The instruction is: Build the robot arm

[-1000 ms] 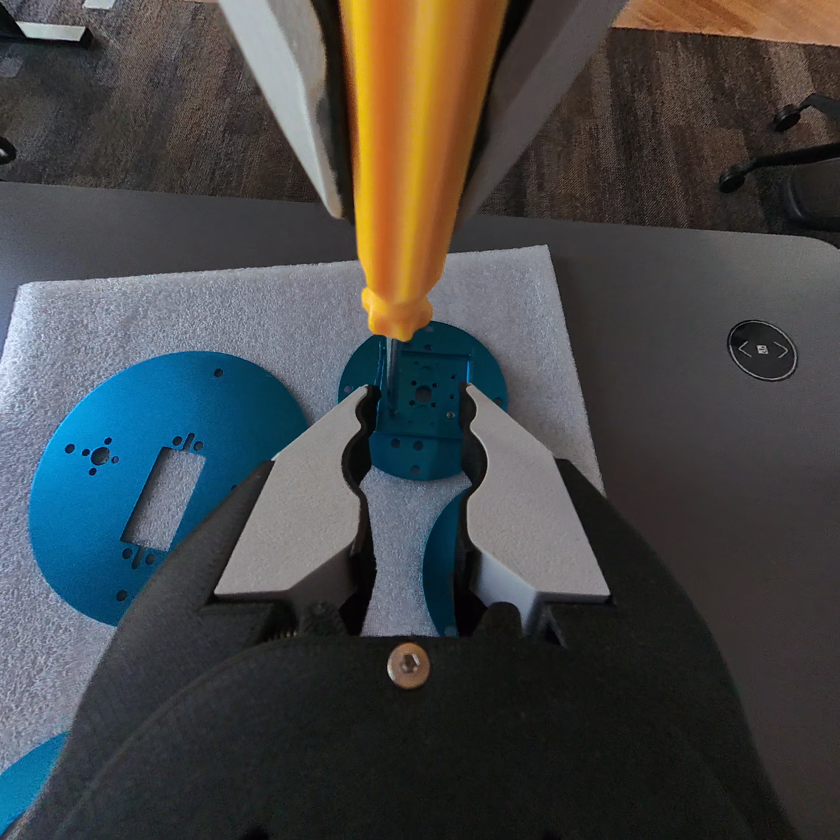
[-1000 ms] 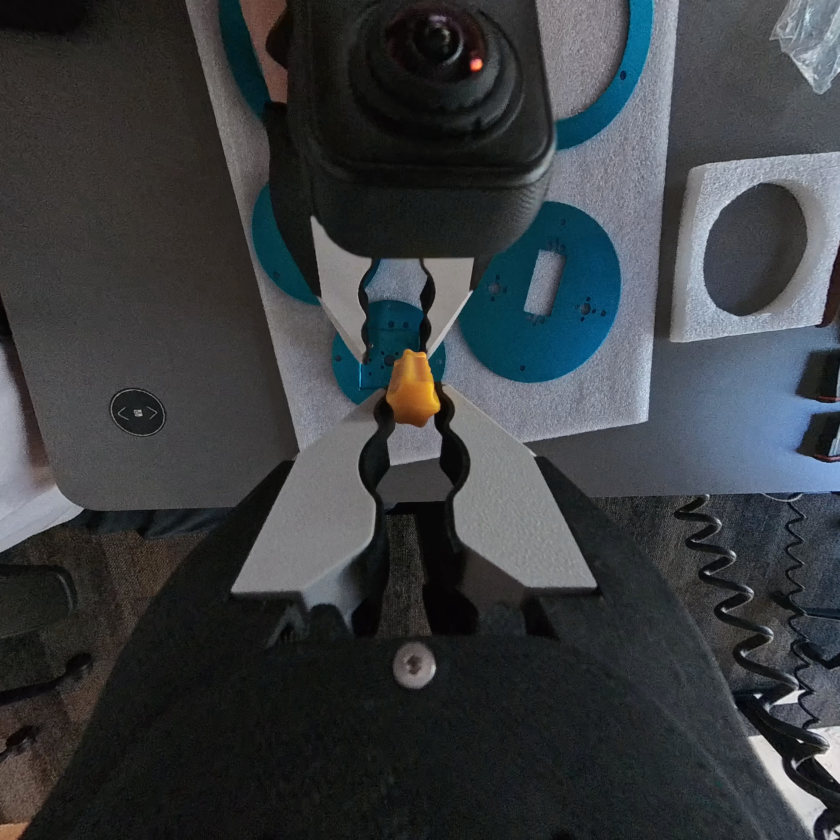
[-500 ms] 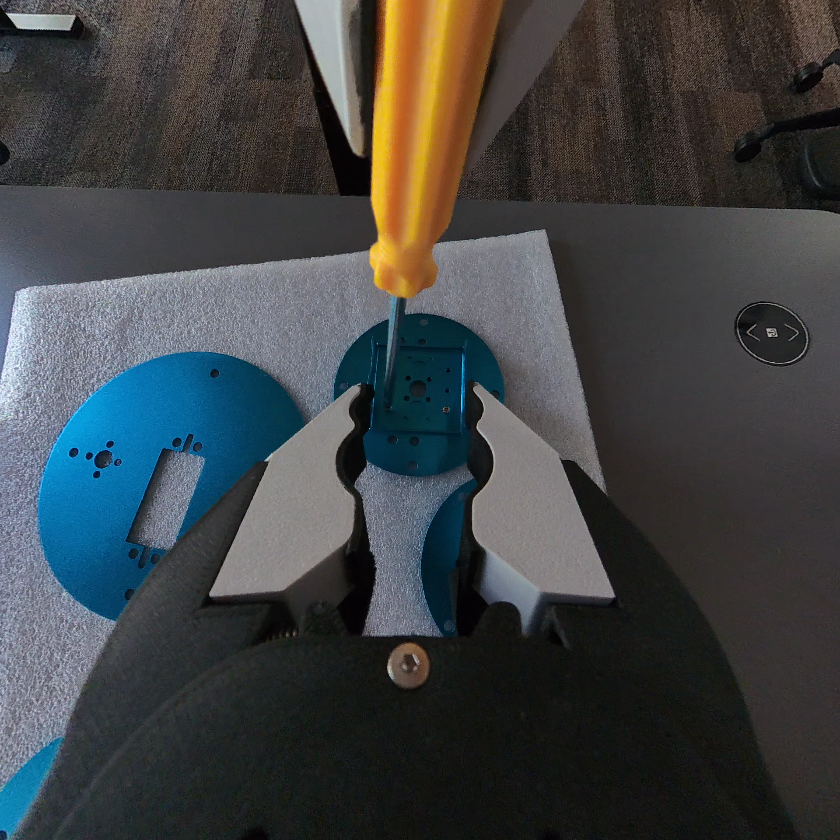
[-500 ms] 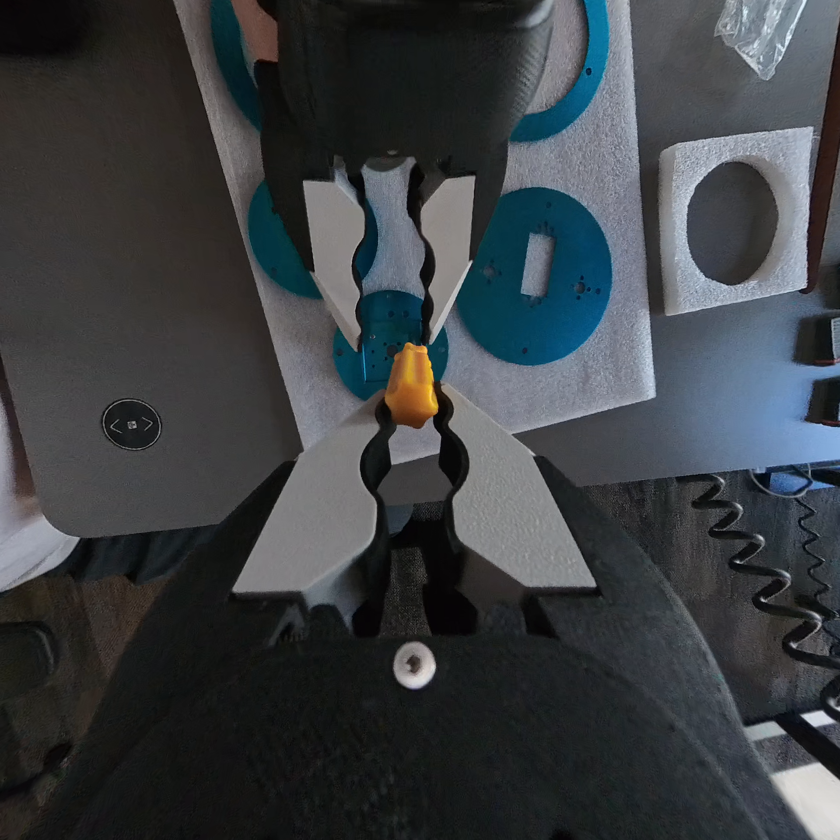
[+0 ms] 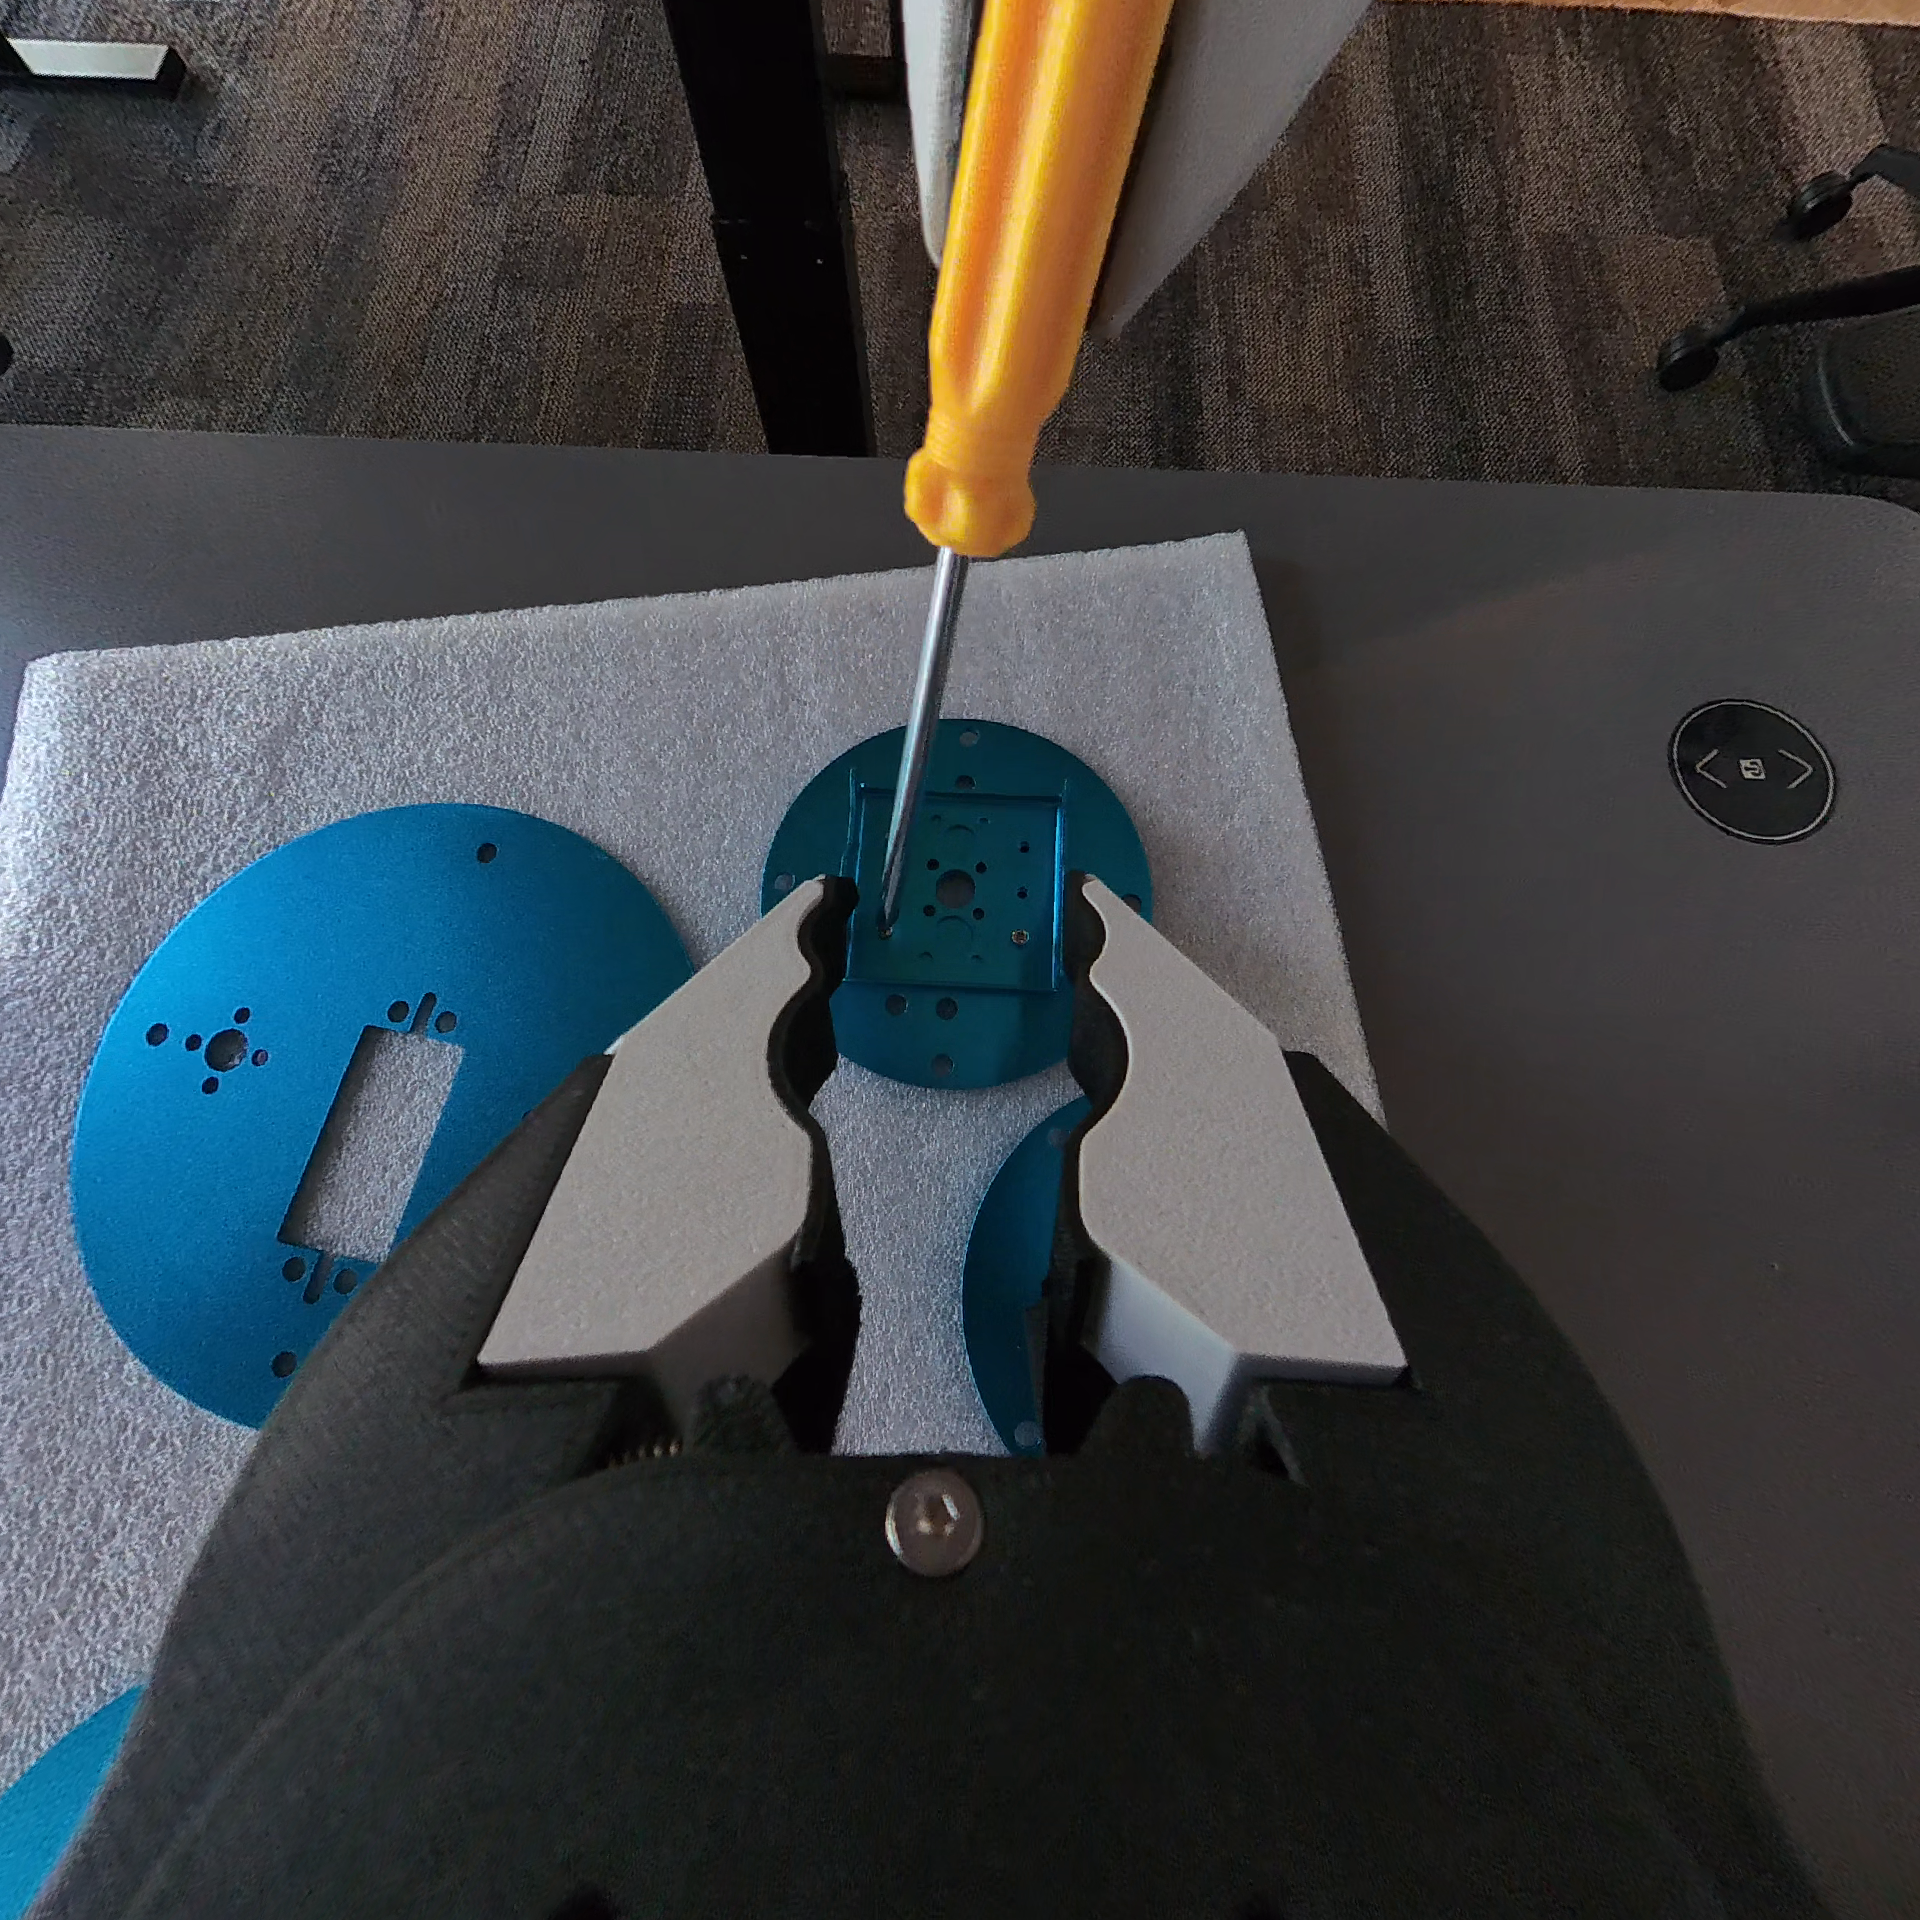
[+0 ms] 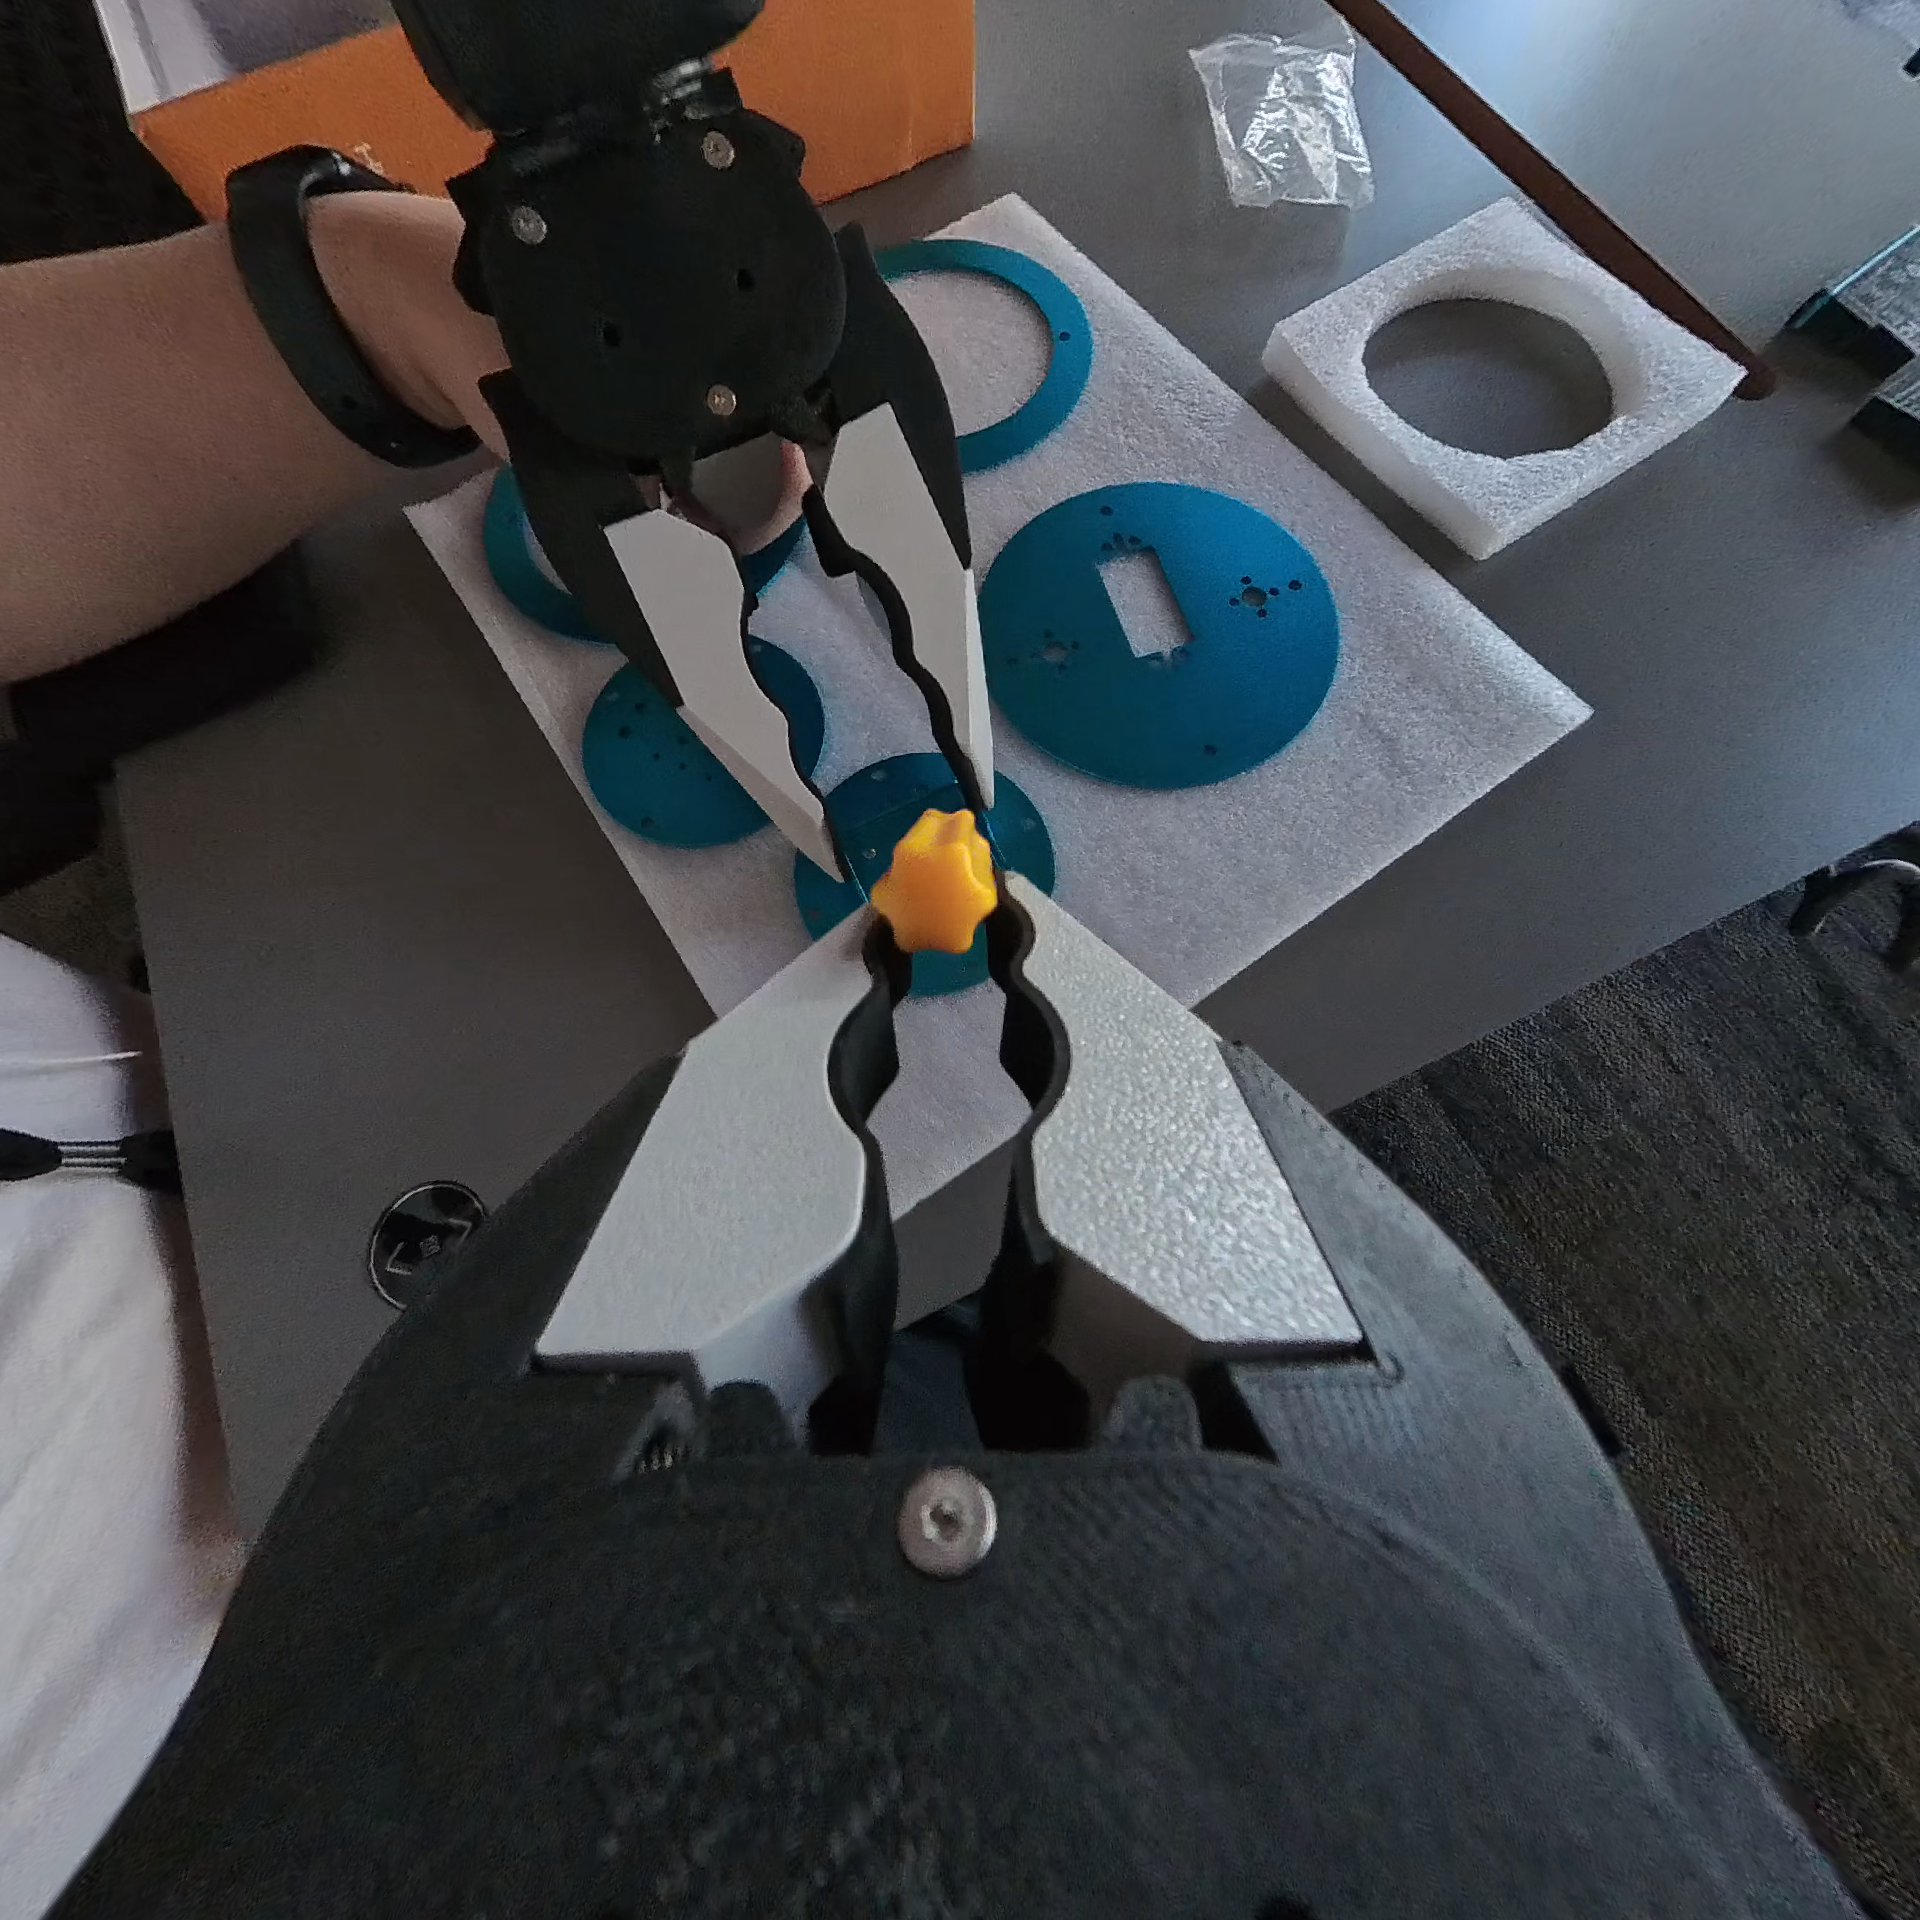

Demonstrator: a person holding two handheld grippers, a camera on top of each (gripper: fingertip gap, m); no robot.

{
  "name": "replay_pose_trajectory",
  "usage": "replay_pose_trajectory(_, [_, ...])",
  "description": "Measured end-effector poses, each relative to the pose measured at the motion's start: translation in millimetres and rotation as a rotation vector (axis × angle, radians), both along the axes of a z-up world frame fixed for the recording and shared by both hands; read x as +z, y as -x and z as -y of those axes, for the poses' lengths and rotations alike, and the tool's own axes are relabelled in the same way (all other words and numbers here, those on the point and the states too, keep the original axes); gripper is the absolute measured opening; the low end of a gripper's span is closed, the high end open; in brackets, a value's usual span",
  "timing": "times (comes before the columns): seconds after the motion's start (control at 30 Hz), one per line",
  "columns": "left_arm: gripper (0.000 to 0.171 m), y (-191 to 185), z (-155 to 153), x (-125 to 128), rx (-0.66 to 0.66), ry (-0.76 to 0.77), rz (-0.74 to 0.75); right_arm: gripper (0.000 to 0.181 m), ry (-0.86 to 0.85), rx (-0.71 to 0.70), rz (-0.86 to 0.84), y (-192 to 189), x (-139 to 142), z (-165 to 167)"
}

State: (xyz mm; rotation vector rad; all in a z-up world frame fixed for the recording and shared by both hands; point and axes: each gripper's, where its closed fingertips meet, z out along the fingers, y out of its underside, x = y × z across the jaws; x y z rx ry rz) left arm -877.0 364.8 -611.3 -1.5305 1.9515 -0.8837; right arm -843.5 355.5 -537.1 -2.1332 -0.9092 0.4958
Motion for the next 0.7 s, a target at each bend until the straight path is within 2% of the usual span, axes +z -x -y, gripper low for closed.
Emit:
replay_pose_trajectory(0.1, [0.041,0,0,0,-0.001,0.0,0.0,0.013,0.037,-0.036,-0.051,0,1,-3])
replay_pose_trajectory(0.2, [0.041,0,1,0,-0.004,-0.003,-0.001,0.013,0.062,-0.009,-0.026,1,4,-7])
replay_pose_trajectory(0.3, [0.041,0,1,0,-0.004,-0.003,-0.003,0.012,0.023,0.024,-0.12,10,45,-17])
replay_pose_trajectory(0.37, [0.041,0,1,0,-0.004,-0.002,0.0,0.011,0.048,0.061,-0.092,10,59,-17])
replay_pose_trajectory(0.43, [0.041,-1,1,0,-0.003,-0.006,0.001,0.01,0.085,0.112,-0.038,11,62,-10])
replay_pose_trajectory(0.53, [0.041,-1,1,0,-0.003,0.0,0.01,0.01,0.086,0.112,0.034,5,59,-4])
replay_pose_trajectory(0.7, [0.048,-1,3,1,-0.014,0.009,0.01,0.01,0.096,0.078,-0.054,1,55,13])
